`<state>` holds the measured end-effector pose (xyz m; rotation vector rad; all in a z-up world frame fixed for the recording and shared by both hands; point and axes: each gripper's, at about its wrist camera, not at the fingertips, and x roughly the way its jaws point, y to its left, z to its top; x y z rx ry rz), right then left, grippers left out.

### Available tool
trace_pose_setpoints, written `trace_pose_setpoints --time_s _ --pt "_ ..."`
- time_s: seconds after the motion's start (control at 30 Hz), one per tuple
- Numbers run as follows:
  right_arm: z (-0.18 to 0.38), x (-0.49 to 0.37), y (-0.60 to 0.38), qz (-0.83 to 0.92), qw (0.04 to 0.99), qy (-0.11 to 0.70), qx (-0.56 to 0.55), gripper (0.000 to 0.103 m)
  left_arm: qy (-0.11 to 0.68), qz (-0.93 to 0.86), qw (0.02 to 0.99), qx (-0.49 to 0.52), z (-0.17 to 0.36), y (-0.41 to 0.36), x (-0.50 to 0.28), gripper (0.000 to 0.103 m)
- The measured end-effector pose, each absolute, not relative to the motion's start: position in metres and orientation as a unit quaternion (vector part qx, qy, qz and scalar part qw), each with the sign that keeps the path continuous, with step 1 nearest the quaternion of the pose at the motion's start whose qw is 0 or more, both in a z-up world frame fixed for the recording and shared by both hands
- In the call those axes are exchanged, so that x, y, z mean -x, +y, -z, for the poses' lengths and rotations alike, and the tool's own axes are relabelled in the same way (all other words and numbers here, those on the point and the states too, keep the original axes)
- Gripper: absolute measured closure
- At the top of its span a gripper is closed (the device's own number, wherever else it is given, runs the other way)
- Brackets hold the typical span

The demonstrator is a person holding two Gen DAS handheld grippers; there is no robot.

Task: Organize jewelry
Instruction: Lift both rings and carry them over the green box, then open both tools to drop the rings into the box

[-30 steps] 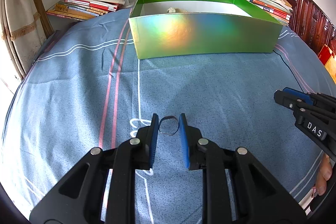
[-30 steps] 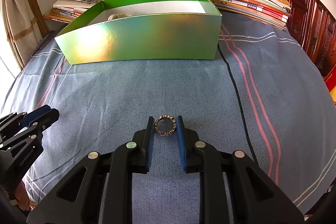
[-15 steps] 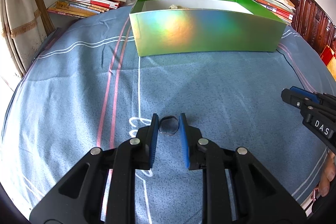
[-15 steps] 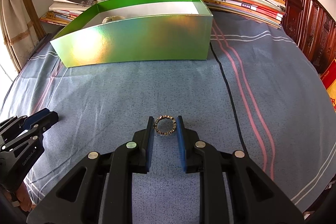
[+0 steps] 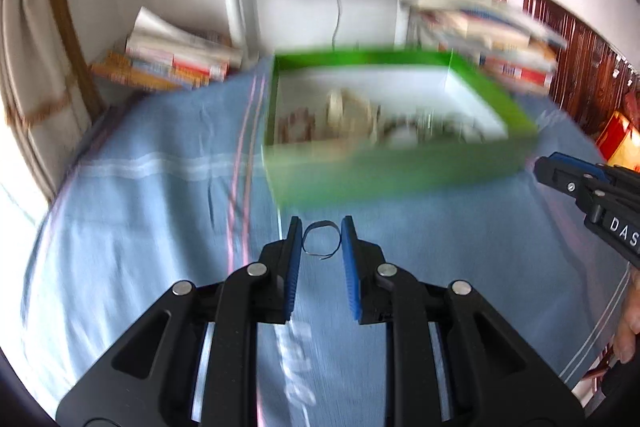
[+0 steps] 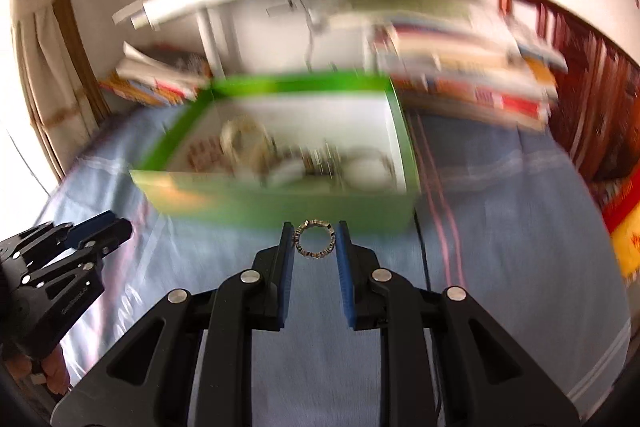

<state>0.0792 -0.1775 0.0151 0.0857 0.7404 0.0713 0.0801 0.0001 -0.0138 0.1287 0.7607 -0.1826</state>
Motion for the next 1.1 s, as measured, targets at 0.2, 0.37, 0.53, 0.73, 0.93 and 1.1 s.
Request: trace_pose_setpoints --time_s 0.2,0.37,0.53,0.73,0.93,1.1 --pt "-0.013 -0.156 -0.184 -0.032 0.922 0.38 -0.063 0.082 0.342 0.087 0.934 -0.054 -0.024 -0.004 -0.154 0.083" --pt "0.01 -0.182 -0.182 -0.021 0.912 0.404 -0.068 0.078 0.378 0.091 0.921 -0.033 -0.006 -0.003 -0.205 0.083" --pt "0.007 -0.172 -0.182 -0.017 0.916 0.396 -0.068 0.059 0.383 0.089 0.919 -0.027 0.001 -0.002 -0.206 0.056" --pt "-0.024 -0.127 -0.185 -0.004 0.94 0.338 -0.057 0.024 0.346 0.071 0.935 -0.042 -0.023 -0.003 -0.171 0.036" --pt "-0.042 -0.085 -0.187 0.019 0.953 0.299 -0.048 0.003 0.283 0.048 0.956 -0.068 -0.038 -0.008 -0.11 0.015" --pt "-0.043 -0.058 -0.183 0.04 0.956 0.29 -0.03 0.003 0.261 0.043 0.962 -0.062 -0.043 -0.005 -0.076 0.008"
